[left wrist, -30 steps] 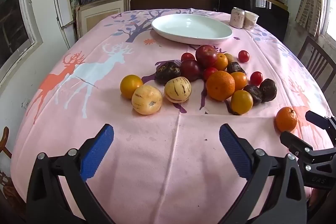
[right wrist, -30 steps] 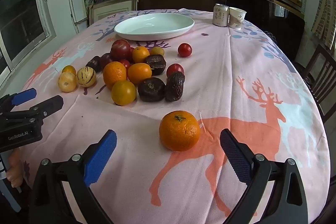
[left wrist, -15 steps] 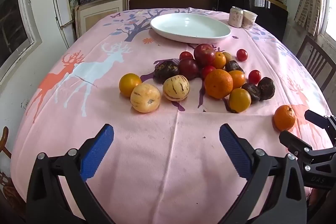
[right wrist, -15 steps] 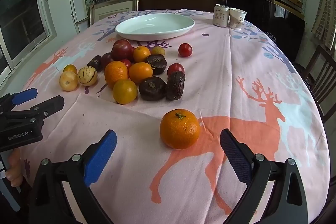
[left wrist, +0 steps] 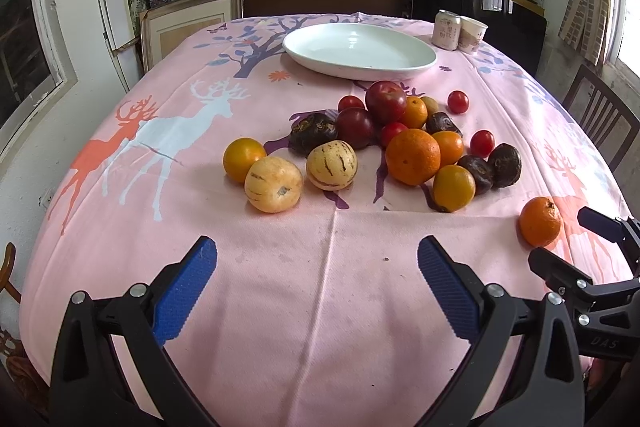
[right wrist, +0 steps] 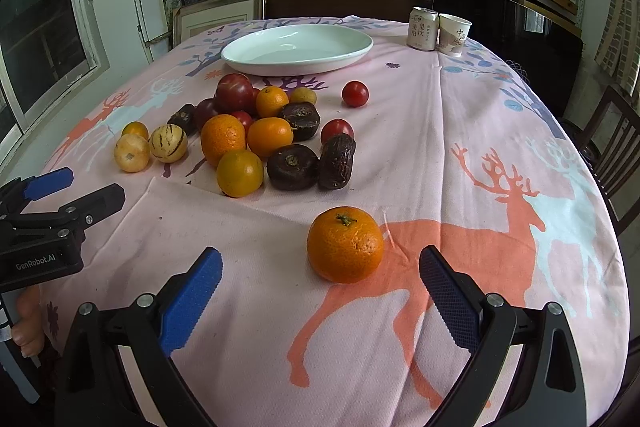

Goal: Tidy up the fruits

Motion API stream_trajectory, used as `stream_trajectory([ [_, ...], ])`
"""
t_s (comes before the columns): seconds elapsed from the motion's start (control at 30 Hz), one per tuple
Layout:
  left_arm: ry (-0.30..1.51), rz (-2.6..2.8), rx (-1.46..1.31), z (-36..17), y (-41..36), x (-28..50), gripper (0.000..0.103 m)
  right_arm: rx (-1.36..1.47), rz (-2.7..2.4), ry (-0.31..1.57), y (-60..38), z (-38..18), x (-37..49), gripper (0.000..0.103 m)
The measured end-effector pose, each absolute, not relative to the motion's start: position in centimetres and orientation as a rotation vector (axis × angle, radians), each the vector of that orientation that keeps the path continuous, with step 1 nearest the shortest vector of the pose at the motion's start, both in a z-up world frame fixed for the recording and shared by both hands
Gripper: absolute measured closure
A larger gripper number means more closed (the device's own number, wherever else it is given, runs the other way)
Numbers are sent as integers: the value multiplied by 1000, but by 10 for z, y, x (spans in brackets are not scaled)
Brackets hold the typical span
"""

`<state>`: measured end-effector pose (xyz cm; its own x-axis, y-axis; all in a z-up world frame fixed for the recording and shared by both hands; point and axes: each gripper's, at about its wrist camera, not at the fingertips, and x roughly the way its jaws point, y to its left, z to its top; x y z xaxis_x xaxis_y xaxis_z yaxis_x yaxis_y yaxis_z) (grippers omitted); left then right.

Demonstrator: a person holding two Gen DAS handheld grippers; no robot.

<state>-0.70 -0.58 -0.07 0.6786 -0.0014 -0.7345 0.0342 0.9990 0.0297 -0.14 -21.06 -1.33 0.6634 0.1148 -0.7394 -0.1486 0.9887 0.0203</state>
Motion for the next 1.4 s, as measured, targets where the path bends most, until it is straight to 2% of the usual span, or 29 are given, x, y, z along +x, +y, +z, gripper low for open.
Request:
stream_trajectory([
  [1.4, 834, -23, 46, -1, -10, -7, 5, -40, 149, 833, -211, -13, -2, 4],
])
